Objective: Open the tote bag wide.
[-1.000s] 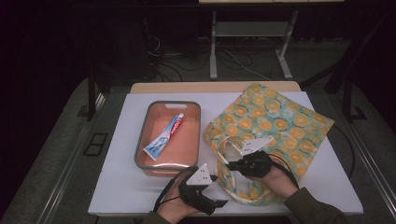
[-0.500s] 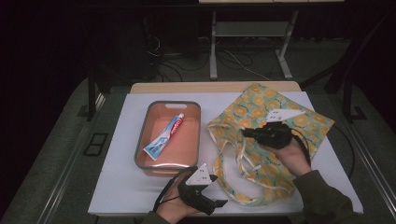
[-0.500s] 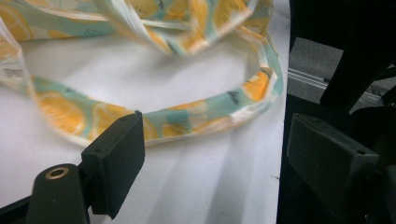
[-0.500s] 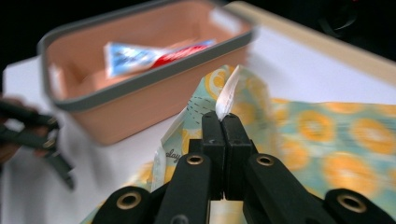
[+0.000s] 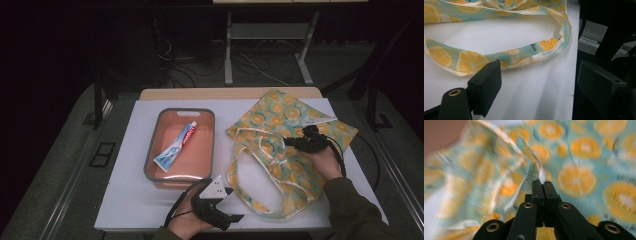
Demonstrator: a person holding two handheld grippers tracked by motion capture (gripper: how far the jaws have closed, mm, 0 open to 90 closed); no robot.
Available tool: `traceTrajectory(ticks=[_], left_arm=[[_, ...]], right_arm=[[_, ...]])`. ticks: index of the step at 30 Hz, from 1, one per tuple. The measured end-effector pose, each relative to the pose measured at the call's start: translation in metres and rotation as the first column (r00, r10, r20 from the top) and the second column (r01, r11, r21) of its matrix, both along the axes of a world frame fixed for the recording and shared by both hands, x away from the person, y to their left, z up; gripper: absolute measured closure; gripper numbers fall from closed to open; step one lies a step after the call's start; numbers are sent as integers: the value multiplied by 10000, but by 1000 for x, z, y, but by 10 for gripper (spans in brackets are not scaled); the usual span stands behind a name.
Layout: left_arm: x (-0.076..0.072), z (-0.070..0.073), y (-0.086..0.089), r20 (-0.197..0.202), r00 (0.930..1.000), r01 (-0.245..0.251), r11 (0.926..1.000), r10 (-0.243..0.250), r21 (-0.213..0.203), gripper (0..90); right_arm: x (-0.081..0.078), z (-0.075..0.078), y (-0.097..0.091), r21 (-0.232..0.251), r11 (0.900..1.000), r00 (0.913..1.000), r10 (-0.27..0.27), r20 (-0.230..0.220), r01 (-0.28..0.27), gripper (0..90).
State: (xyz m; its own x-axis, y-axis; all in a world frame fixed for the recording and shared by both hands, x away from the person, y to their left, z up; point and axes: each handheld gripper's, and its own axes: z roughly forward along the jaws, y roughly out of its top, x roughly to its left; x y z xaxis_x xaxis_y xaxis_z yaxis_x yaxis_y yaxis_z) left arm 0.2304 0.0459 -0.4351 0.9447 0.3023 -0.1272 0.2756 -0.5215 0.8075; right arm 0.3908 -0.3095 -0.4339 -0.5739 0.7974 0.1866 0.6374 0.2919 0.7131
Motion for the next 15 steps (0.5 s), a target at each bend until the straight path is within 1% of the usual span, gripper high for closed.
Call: traceTrajectory(ticks=[1,2,3,4,5,6,7,8,9,10,12,13,15], left_arm=[[0,0,0,0,10000,4,10000,-4,3,179],[0,0,0,-4,10000,7,10000,-7,-4,179],[0,0,0,-6,10000,7,10000,-7,-8,179],[0,0,0,-7,10000,4,10000,-4,-17,179],[0,0,0,-4,10000,9,10000,-9,-26,179],[0,0,0,5,10000,16,10000,-16,-25,179],[0,0,0,4,10000,23,10000,-23,-31,179],[0,0,0,3,10000,16,10000,-16,-34,179],[0,0,0,-2,10000,9,10000,-9,-34,179],[0,0,0,3,10000,10,10000,-10,-26,179],[0,0,0,11,10000,7,10000,-7,-35,179],[0,1,0,22,10000,10,10000,-10,-40,179],[0,1,0,26,10000,-2,10000,2,-48,179]], right_arm=[[1,-5,0,-178,9998,9999,-52,-153,50,886],[1,-5,0,-178,9998,9999,-52,-153,50,886],[2,-8,0,-330,9994,9996,-121,-262,113,870],[1,-6,-3,-252,9993,9992,-290,-260,283,803],[1,-6,-3,-252,9993,9992,-290,-260,283,742],[-3,7,-7,199,9991,9993,-362,-17,362,639],[-3,7,-7,199,9991,9993,-362,-17,362,639],[-7,15,-9,364,9987,9993,-358,112,353,581],[-16,33,-10,592,9982,9993,-78,370,56,550],[-16,33,-10,592,9982,9993,-78,370,56,550],[-28,46,-7,788,9963,9973,284,677,-337,504],[-34,51,-4,787,9955,9966,482,672,-534,479],[-46,57,3,597,9924,9917,1028,773,-1075,455]])
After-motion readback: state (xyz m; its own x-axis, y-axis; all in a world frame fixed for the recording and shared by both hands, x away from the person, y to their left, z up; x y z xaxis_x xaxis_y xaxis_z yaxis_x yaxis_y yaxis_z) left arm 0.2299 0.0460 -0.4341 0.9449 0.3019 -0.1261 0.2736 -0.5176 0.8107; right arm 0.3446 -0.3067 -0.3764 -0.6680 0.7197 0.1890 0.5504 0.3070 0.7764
